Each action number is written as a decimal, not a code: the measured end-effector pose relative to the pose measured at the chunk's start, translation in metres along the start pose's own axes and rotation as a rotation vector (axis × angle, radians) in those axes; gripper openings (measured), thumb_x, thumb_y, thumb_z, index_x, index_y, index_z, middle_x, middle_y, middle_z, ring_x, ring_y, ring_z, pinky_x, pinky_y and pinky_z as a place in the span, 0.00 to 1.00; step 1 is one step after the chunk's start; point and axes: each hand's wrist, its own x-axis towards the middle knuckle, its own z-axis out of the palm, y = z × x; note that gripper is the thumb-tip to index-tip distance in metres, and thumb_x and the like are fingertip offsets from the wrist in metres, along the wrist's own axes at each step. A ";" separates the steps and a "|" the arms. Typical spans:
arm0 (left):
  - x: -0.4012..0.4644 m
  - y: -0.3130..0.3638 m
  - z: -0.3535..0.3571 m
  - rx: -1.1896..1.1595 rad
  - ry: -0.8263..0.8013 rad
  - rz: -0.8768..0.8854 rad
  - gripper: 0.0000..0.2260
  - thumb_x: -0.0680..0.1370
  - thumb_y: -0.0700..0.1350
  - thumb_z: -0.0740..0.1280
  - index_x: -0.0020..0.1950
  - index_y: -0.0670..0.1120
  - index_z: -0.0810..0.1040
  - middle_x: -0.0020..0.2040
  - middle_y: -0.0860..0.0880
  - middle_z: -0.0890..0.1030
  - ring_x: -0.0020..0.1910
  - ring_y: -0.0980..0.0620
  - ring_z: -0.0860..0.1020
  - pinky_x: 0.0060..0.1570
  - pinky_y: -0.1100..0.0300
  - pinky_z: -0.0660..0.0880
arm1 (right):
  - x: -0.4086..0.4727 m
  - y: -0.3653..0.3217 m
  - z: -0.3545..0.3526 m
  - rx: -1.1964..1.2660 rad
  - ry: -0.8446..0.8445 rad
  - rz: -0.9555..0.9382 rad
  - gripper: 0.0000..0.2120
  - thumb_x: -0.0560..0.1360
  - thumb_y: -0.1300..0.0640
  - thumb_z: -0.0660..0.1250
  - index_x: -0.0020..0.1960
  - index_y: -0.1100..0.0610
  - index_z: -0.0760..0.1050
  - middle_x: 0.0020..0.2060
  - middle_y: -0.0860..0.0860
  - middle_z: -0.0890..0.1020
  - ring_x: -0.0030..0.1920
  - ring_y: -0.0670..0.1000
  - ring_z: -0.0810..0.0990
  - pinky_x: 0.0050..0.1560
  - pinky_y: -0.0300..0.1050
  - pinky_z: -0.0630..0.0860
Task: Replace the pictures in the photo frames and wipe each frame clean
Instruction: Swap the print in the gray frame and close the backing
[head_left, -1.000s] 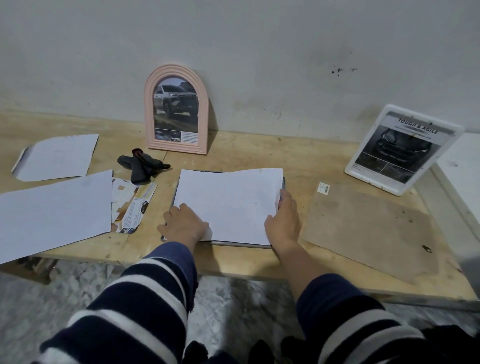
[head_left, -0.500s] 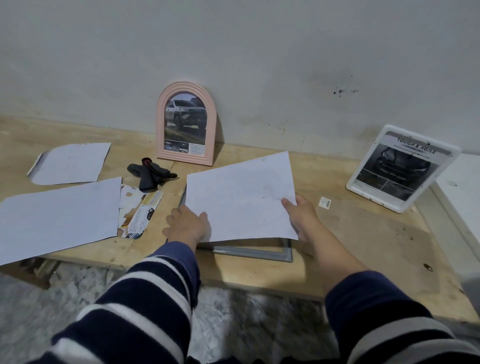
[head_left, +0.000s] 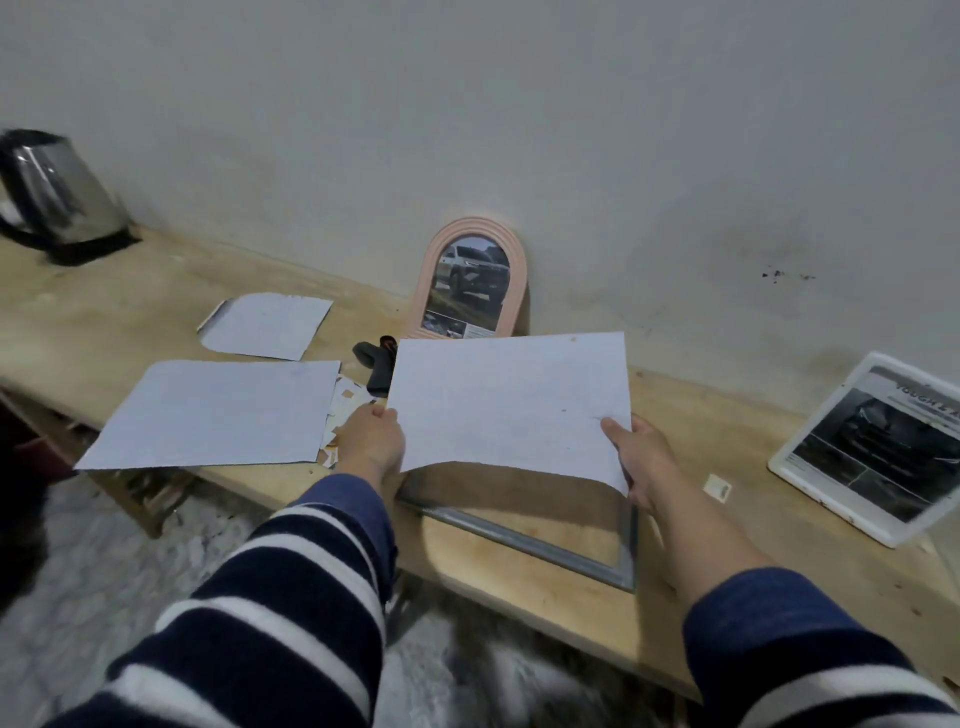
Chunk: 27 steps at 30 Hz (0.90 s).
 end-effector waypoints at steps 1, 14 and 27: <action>0.004 -0.004 -0.010 -0.013 0.025 -0.013 0.13 0.82 0.46 0.57 0.58 0.39 0.76 0.56 0.39 0.79 0.56 0.38 0.76 0.59 0.48 0.73 | 0.001 -0.002 0.012 -0.025 -0.014 0.006 0.14 0.81 0.57 0.61 0.65 0.59 0.73 0.55 0.58 0.81 0.50 0.59 0.80 0.52 0.54 0.78; 0.121 -0.067 -0.161 -0.088 0.192 -0.104 0.10 0.82 0.45 0.57 0.50 0.41 0.74 0.52 0.37 0.79 0.47 0.41 0.75 0.48 0.54 0.69 | 0.027 -0.033 0.220 -0.136 -0.156 0.028 0.13 0.79 0.59 0.64 0.62 0.60 0.75 0.49 0.57 0.82 0.42 0.57 0.80 0.42 0.47 0.79; 0.269 -0.110 -0.248 -0.173 0.319 -0.189 0.10 0.83 0.45 0.56 0.58 0.42 0.73 0.57 0.40 0.77 0.51 0.41 0.73 0.52 0.52 0.70 | 0.063 -0.031 0.403 -0.054 -0.256 0.292 0.05 0.81 0.58 0.59 0.55 0.59 0.69 0.29 0.53 0.70 0.17 0.45 0.61 0.17 0.34 0.58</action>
